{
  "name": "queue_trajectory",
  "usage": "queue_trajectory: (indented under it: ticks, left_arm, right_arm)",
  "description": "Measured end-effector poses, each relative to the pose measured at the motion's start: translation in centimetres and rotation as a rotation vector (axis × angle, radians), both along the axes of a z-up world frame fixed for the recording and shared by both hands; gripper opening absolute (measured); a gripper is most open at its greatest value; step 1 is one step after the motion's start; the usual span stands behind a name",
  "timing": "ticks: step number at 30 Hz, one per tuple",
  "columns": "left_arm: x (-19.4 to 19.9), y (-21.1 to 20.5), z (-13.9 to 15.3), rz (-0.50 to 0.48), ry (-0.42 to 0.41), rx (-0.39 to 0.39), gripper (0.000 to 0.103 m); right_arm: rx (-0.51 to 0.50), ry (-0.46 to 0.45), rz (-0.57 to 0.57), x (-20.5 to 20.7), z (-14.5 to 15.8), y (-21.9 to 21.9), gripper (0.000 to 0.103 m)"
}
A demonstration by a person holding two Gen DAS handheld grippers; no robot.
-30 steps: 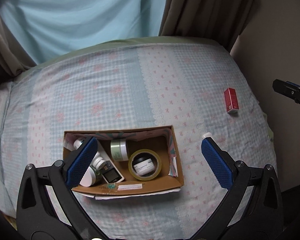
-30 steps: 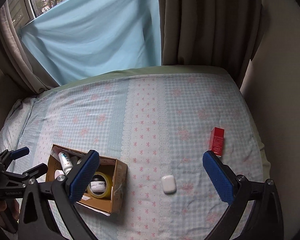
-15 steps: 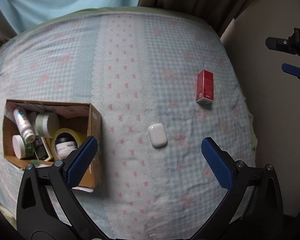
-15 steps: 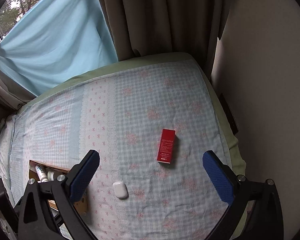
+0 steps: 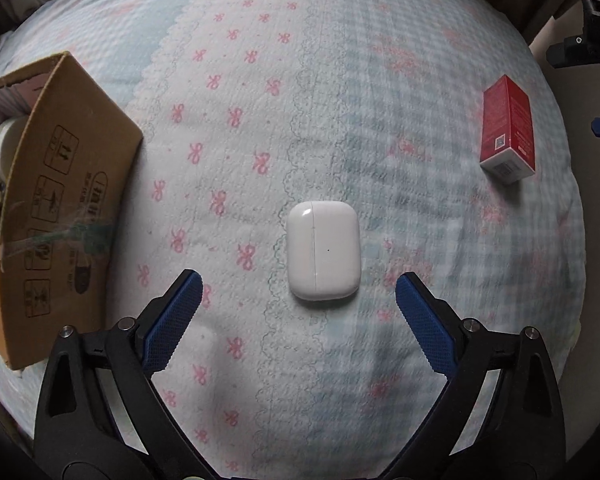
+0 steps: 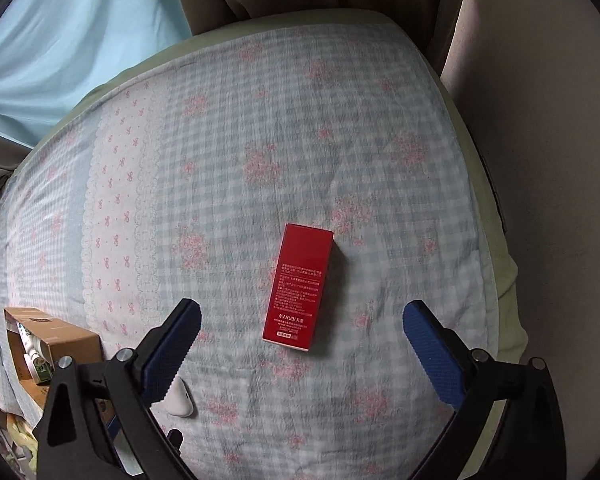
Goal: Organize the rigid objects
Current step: 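Move the left gripper to the white earbud case while the right gripper approaches the red box, then close the left gripper on the earbud case while the right gripper grasps the red MARUBI box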
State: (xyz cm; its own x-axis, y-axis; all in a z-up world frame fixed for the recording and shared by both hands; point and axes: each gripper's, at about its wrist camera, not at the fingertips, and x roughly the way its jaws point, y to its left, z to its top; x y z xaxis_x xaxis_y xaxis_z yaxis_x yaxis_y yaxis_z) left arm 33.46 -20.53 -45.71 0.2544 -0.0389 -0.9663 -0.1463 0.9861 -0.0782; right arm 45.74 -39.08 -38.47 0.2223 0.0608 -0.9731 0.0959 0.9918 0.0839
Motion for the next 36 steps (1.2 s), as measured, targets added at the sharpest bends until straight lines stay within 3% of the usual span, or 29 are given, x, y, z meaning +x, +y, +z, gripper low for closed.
queue_trajectory:
  ticks: [5, 12, 14, 16, 22, 36]
  left_arm:
    - [0.1, -0.9, -2.2, 0.018, -0.005, 0.026, 0.090]
    - [0.2, -1.6, -3.4, 0.027, -0.022, 0.041, 0.086]
    - [0.2, -1.7, -3.5, 0.033, -0.033, 0.038, 0.084]
    - [0.2, -1.5, -3.7, 0.033, -0.047, 0.035, 0.077]
    - [-0.2, 0.1, -3.1, 0.034, -0.053, 0.005, 0.042]
    - [-0.4, 2.5, 0.0, 0.015, -0.093, -0.058, 0.041]
  right_arm:
    - [0.016, 0.058, -0.017, 1.3, -3.8, 0.1, 0.091]
    - [-0.022, 0.107, -0.018, 2.3, -6.3, 0.2, 0.083]
    - [-0.017, 0.127, -0.027, 2.4, -7.0, 0.0, 0.074]
    - [-0.005, 0.142, -0.040, 2.4, -7.6, -0.2, 0.069]
    - [0.058, 0.148, -0.073, 1.8, -8.8, -1.4, 0.042]
    - [0.059, 0.118, -0.062, 1.3, -8.1, -1.8, 0.040]
